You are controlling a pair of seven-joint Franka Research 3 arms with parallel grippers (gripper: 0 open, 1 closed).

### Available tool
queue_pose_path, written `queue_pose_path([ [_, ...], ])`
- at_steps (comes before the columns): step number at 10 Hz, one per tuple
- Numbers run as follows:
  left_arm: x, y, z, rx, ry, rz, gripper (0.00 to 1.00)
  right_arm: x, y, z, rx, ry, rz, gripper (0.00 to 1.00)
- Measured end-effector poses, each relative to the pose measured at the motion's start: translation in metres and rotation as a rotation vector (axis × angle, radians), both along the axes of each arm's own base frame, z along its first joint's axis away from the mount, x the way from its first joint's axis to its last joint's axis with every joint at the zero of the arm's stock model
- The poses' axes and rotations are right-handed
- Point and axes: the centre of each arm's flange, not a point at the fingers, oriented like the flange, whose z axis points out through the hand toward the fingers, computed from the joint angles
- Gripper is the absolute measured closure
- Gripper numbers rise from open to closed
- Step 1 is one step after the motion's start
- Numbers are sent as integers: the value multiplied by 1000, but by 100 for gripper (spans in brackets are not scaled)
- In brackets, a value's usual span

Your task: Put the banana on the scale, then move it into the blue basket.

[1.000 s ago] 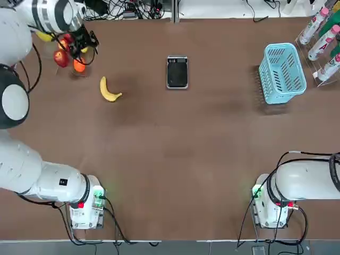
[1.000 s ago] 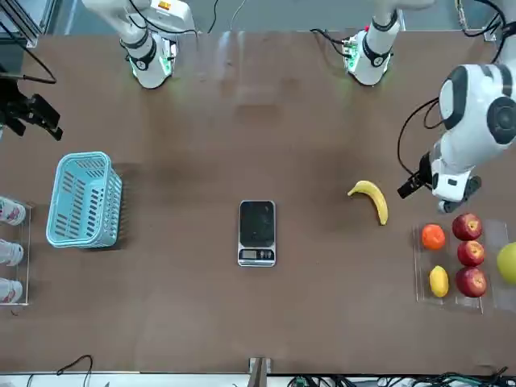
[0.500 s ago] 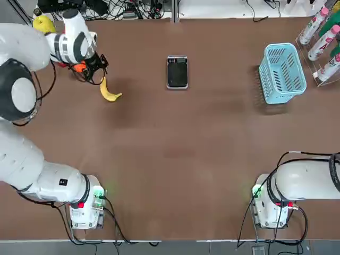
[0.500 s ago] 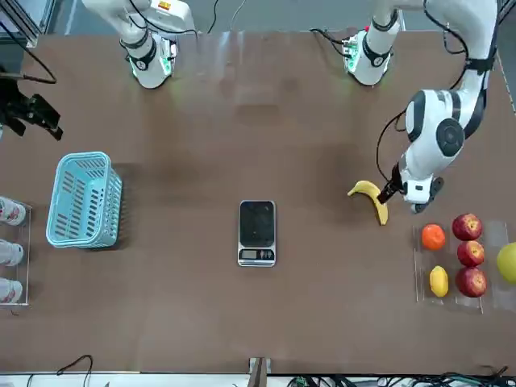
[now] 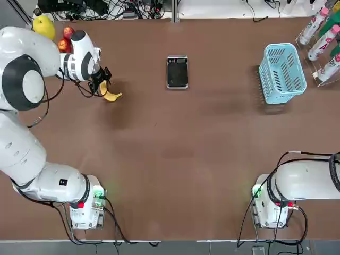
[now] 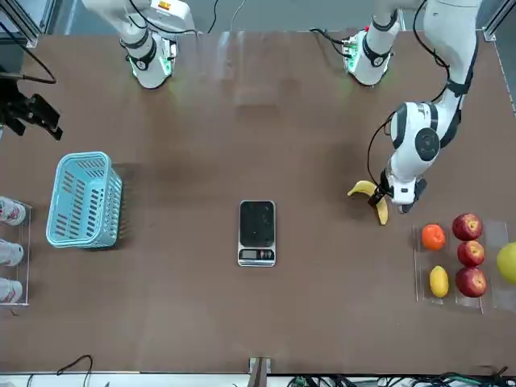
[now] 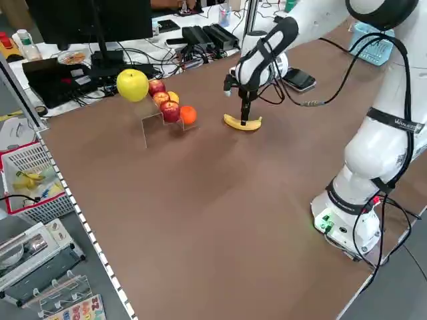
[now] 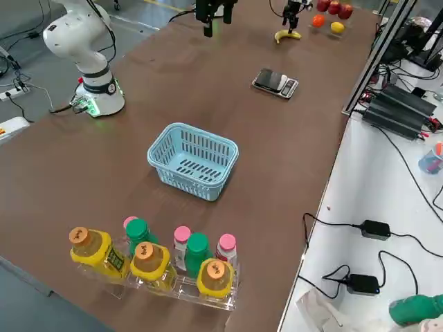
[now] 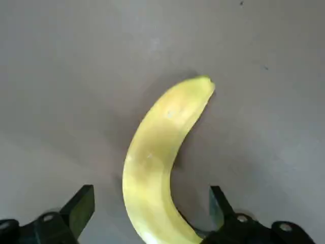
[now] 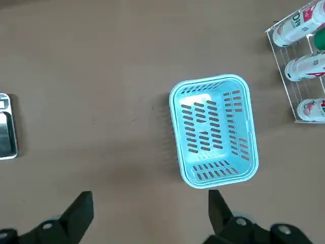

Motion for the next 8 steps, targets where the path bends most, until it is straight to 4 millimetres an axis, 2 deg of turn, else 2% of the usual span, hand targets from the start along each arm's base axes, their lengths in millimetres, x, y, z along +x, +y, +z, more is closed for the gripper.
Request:
queue_pose_path([
  [4,-5,-13,-33,1,-2,5,4,0,0,0,0,0,0,0],
  [7,-3,-13,-33,1,-9,18,25,0,0,0,0,-1,0,0],
  [8,-3,-13,-32,0,-11,18,43,0,0,0,0,0,0,0],
])
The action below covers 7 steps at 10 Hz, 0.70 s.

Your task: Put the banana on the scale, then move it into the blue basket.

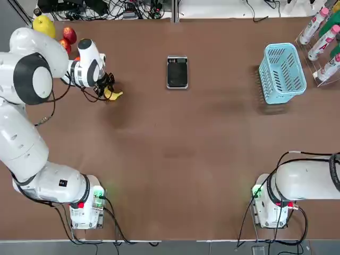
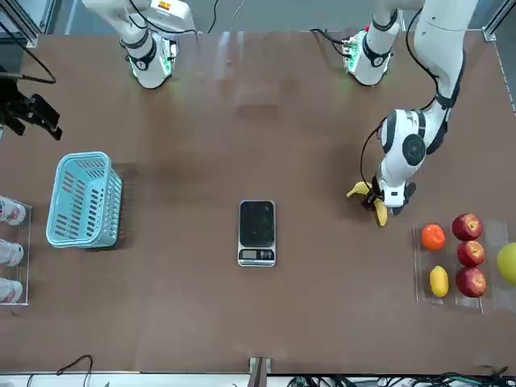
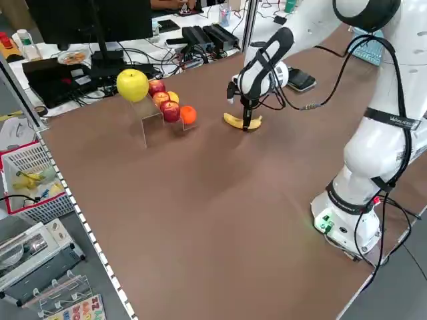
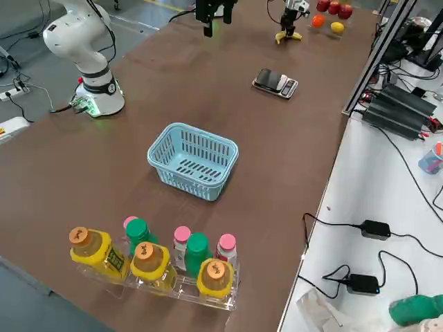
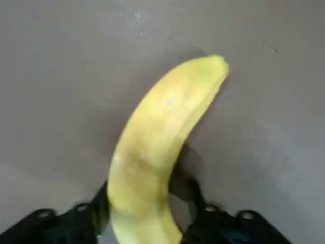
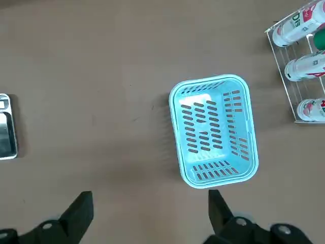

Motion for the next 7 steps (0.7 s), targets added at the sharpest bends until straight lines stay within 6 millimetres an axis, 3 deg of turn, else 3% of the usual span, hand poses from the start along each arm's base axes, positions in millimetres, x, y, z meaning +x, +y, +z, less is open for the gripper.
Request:
queue_pose_path([
  [1,1,0,1,0,-3,0,58,0,0,0,0,1,0,0],
  [4,9,-2,23,-3,-13,0,71,-1,0,0,0,5,0,0],
  [6,31,-16,76,-3,11,16,77,-2,0,-1,0,12,0,0],
  [7,45,-37,109,-9,-2,30,77,-2,1,-1,0,13,1,0],
])
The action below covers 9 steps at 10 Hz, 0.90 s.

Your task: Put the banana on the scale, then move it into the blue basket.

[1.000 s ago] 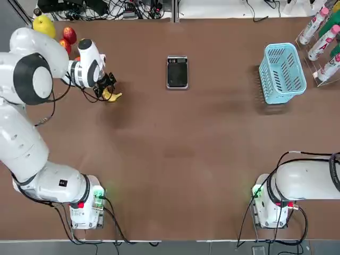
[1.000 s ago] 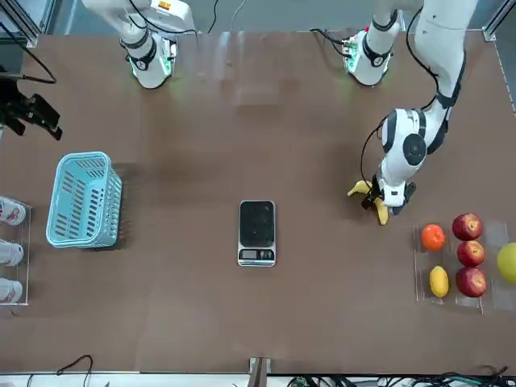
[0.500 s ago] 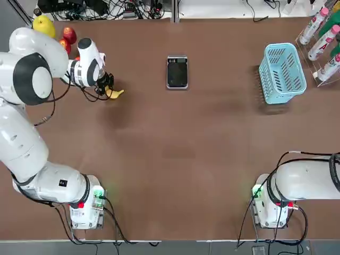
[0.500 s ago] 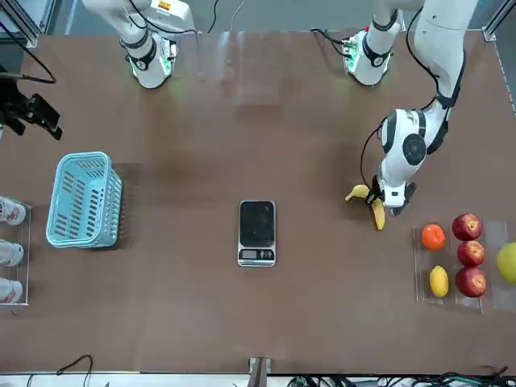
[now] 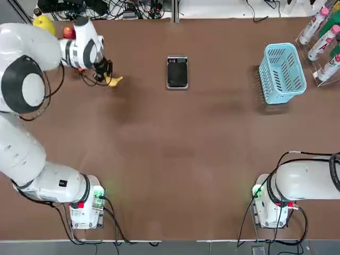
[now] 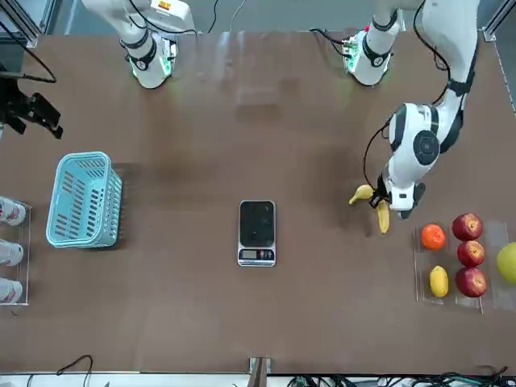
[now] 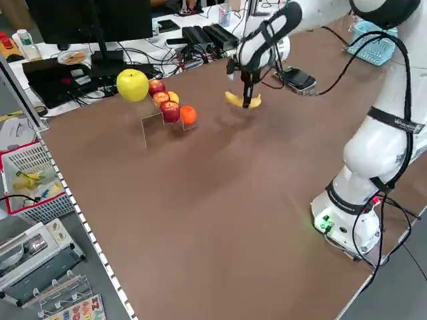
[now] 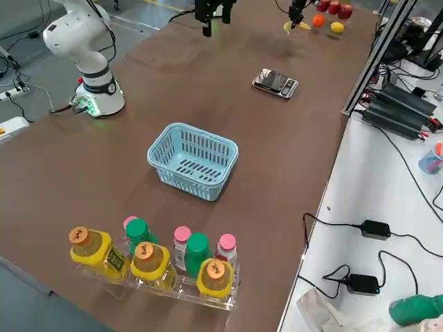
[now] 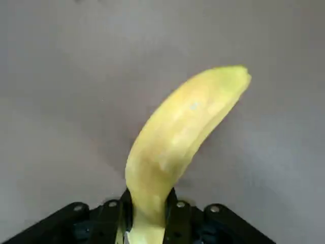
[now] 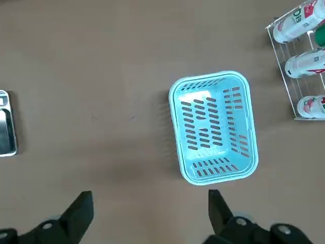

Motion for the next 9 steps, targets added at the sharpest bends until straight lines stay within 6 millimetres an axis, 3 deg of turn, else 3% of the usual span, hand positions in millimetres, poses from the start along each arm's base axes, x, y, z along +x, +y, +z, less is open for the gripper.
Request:
queue_pose_path([
  [1,10,-30,25,-10,-24,7,77,0,0,0,0,0,0,0],
  [3,18,-93,40,-29,-56,1,77,0,0,0,0,0,0,0],
  [7,37,-226,39,-21,0,-13,77,0,0,0,1,1,-1,0],
  [9,26,-294,21,-24,6,-26,77,0,0,0,1,1,-1,0],
])
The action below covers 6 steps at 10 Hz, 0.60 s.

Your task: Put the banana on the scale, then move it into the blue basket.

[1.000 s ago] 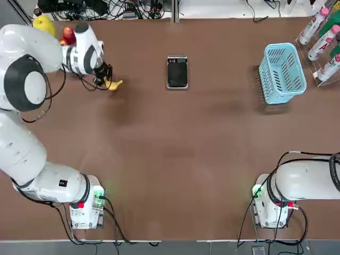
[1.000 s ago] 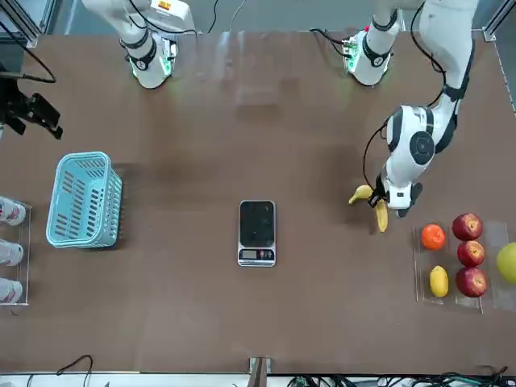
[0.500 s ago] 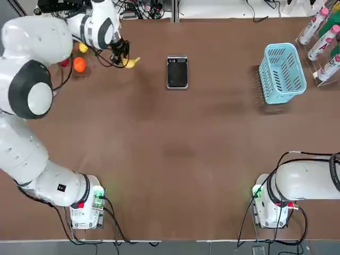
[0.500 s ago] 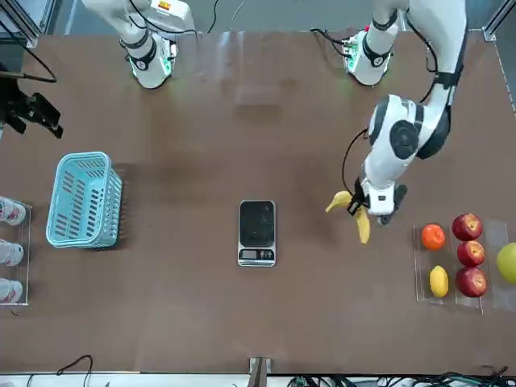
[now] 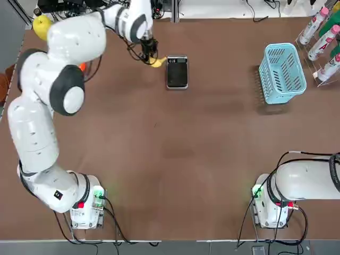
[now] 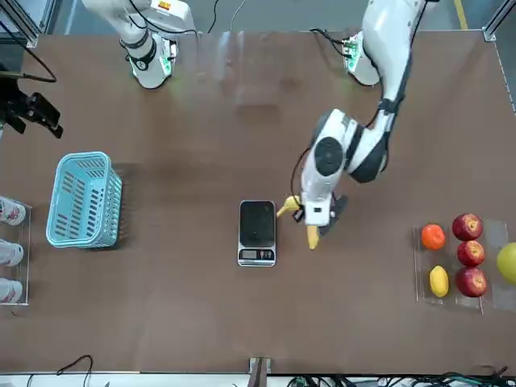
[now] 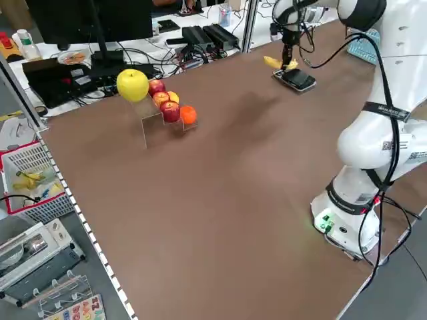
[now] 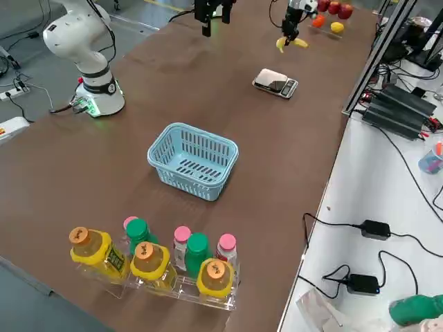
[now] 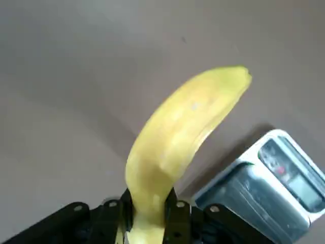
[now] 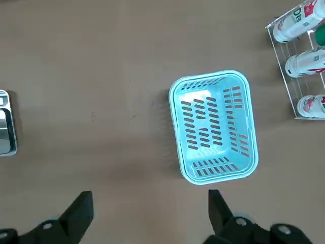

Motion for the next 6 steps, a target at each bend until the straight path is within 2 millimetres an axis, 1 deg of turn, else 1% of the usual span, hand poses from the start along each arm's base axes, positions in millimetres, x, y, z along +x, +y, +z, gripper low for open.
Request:
queue_pose_path([
  [2,-6,-46,-12,-16,-14,-47,77,0,0,0,0,0,1,0],
  [3,-9,-63,-18,-21,-18,-67,77,0,0,0,0,0,1,0],
  [4,-14,-76,-25,-24,-20,-85,77,0,0,0,0,-1,1,0],
  [6,-23,-95,-44,-31,-23,-112,77,0,0,0,0,-1,0,0],
])
